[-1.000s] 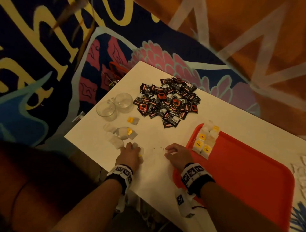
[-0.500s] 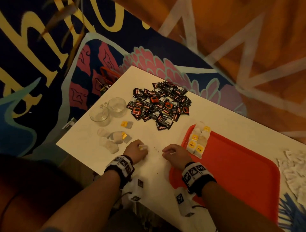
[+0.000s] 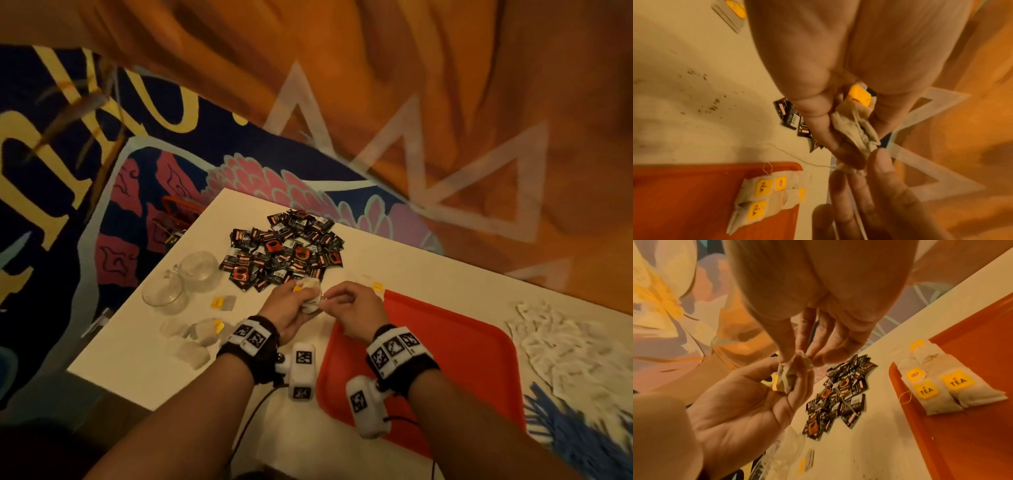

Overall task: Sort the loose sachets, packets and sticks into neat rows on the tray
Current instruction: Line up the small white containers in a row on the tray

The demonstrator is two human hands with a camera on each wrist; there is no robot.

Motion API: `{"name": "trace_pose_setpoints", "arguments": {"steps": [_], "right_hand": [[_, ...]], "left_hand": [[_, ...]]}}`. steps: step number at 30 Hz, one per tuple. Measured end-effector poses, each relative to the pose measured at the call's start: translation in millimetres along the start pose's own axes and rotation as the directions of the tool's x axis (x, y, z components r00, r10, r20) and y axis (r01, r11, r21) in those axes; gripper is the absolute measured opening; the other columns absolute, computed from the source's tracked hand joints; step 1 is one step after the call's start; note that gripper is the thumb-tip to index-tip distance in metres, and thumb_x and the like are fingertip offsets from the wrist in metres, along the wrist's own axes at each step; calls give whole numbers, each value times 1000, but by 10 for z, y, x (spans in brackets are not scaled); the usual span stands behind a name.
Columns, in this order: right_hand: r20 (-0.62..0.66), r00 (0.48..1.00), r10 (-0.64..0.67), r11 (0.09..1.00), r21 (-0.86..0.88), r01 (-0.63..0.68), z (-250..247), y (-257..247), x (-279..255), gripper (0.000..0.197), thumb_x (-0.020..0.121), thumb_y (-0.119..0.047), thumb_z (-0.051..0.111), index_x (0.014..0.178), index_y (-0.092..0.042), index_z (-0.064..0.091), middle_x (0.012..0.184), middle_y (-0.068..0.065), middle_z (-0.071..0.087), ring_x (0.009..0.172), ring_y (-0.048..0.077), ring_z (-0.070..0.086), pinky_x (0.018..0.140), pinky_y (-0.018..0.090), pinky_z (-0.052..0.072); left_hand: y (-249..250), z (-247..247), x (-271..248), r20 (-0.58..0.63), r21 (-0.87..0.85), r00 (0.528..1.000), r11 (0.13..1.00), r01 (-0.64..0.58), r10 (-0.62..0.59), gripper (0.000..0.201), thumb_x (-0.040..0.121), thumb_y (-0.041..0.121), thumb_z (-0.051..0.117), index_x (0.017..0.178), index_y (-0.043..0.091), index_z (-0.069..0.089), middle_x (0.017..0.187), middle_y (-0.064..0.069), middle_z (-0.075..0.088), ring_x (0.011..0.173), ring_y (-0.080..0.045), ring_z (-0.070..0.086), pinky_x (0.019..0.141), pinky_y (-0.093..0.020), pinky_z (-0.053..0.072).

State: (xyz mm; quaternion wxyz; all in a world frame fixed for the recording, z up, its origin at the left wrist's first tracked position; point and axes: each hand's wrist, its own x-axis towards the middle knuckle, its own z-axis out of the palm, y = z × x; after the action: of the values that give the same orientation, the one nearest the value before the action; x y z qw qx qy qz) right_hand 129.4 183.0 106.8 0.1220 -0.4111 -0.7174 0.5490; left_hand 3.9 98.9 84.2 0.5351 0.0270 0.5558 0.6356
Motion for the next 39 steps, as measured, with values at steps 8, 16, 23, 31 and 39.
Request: {"name": "trace_pose_setpoints", "arguments": {"steps": [8, 16, 23, 31, 39], "right_hand": [[-76, 993, -93, 993, -84, 87, -430, -161, -104, 12, 82, -16, 77, 75, -24, 72, 73, -14, 67, 61, -6, 58, 59, 10, 43], [-127, 985, -114, 993, 2, 116, -762, -209, -146, 18, 89, -14, 68, 76, -23, 61, 70, -2, 68, 68, 23, 65, 70, 43, 57], [-182, 975, -126, 992, -23, 124, -1032, -301, -143, 17, 90, -12, 69, 77, -23, 66, 75, 0, 65, 58, 17, 61, 61, 31, 56], [-146, 982, -119, 992, -63, 111, -1187, -400, -89, 17, 82, -14, 77, 81, -28, 67, 77, -1, 68, 61, 16, 70, 65, 38, 56], [-301, 953, -9, 937, 330, 113, -1133, -239, -123, 12, 84, -15, 76, 94, -17, 69, 79, 0, 70, 74, 11, 64, 62, 26, 48]], "left_hand": [[198, 399, -61, 119, -103, 991, 992, 69, -56, 8, 99, 2, 52, 103, -2, 57, 90, -16, 65, 79, -22, 69, 63, -30, 60], [272, 601, -104, 155, -225, 986, 970, 93, -59, 29, 97, -5, 43, 117, 8, 57, 107, -21, 64, 83, -31, 68, 67, -41, 62], [369, 796, -149, 193, -74, 975, 990, 123, -107, 22, 93, 24, 58, 77, 10, 61, 77, -6, 61, 63, -18, 59, 51, -25, 52], [439, 1022, -135, 329, 472, 941, 848, -240, 83, 11, 90, 22, 70, 90, 12, 74, 72, -6, 64, 55, -9, 49, 46, -21, 36], [361, 1109, -99, 262, 265, 959, 947, -182, 111, 11, 92, 20, 68, 87, 10, 71, 63, -2, 59, 54, -8, 48, 44, -19, 37]]}}
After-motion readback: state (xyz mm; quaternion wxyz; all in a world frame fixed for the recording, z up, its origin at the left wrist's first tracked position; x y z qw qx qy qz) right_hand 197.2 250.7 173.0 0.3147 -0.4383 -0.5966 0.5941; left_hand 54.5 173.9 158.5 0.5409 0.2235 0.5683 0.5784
